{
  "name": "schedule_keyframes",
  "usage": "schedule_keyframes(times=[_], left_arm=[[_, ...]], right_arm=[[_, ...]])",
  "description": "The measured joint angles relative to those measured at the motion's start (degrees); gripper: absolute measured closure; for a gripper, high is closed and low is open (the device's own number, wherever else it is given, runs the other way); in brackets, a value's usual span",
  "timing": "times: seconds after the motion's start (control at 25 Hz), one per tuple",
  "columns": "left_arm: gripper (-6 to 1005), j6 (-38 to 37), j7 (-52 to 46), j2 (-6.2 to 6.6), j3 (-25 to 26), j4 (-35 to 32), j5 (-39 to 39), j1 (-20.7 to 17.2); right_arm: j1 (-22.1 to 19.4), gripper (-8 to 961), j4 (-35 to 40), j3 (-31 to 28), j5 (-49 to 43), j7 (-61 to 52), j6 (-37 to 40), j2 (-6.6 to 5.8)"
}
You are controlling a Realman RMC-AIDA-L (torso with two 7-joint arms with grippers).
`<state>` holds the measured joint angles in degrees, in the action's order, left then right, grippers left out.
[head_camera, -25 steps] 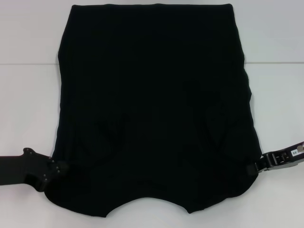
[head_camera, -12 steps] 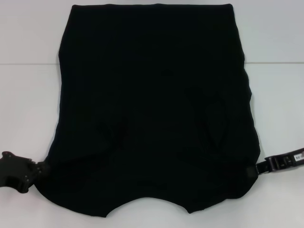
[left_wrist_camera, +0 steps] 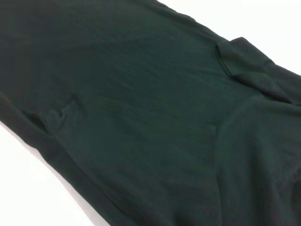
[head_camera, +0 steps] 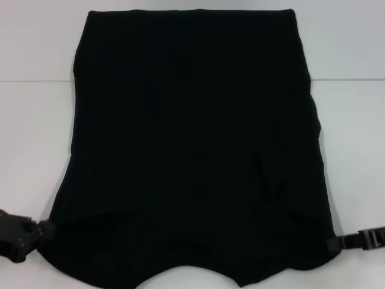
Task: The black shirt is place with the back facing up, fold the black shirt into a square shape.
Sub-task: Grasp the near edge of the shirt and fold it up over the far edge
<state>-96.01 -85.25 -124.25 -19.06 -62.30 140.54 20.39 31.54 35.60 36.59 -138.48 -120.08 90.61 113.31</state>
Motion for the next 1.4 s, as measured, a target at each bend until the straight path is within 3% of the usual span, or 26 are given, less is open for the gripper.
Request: schedule_keyframes(times=[0.52,0.84,1.0,1.16,1.32,1.4], left_arm=[[976,-8.06,0.34,0.22,5.40,-0.64,0.31,-3.23],[978,-10.30,0.37,0.25,6.45,-0.86,0.10,-4.05],[976,-10.23,-0.01,0.52,6.55,0.22,-1.07,-1.36],[977,-8.72,-1.20,1.13,6.58,2.11,-2.89,3.67],[978,-4.97,-2.35,2.85,6.46,5.83,-4.26,10.48],[978,-1.25,-3.35,4.30,6.43,9.09,-4.90,13.96]], right_arm=[[-7.67,899,-0.09,-4.71,-0.13,9.86,6.55,-1.05],[-9.41,899,-0.08,-7.80,0.27,12.51,8.21,-0.99],[-7.06,899,-0.04,-10.36,1.84,12.73,8.83,-1.03],[-3.45,898,-0.03,-13.88,2.15,12.73,8.68,-0.73],[0.46,898,0.00,-17.67,2.64,12.00,6.13,-0.94],[2.38,898,-0.16,-18.74,3.67,11.24,3.00,-1.03]])
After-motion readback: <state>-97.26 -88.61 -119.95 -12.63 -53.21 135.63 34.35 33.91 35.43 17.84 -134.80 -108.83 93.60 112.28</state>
